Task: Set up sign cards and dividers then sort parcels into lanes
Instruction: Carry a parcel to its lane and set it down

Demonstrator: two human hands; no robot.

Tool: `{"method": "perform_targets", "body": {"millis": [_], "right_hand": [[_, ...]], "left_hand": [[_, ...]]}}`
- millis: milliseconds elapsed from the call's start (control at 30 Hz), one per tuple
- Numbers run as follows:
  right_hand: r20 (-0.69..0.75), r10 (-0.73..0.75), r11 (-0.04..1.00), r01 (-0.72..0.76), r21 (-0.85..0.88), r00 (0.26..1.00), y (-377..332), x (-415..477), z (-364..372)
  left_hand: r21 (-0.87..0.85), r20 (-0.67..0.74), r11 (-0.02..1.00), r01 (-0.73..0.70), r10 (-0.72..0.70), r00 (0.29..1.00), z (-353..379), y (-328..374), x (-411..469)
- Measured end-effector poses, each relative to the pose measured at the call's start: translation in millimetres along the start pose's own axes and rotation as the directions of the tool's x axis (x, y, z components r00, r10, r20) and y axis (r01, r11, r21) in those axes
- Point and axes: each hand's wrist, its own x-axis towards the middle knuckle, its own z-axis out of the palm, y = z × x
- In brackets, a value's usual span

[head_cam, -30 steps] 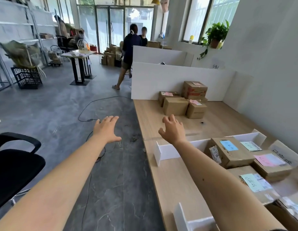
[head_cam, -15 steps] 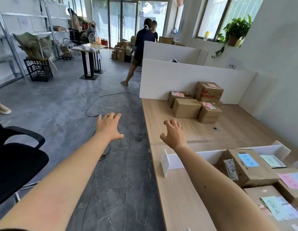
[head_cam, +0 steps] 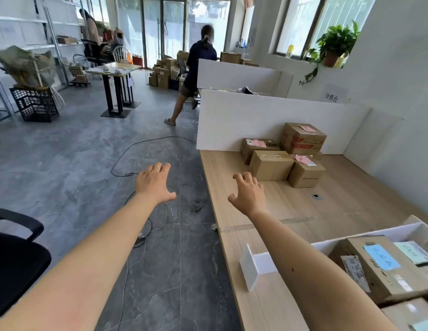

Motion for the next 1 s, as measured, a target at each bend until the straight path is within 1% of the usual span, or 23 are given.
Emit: {"method": "perform_targets", "body": {"millis": [500, 633, 800, 1000], "right_hand": [[-0.029, 0.048, 0.999, -0.048, -0.015, 0.998, -44, 142, 36], [-0.020, 0.063, 0.998, -0.063, 0.000, 0.998, -55, 160, 50], [-0.002, 0.084, 0.996, -0.084, 0.017, 0.996, -52, 172, 66], [0.010, 0.111, 0.994, -0.111, 0.001, 0.994, -41, 187, 77]], "left_hand": [[0.016, 0.041, 1.000, 0.001, -0.002, 0.999, 17, -72, 143], [0.019, 0.069, 1.000, 0.012, -0.013, 0.998, 24, -88, 171], [0.030, 0.058, 1.000, -0.007, 0.005, 0.998, 31, -94, 198], [-0.036, 0.034, 0.997, -0.067, 0.069, 0.997, 50, -86, 219]]}}
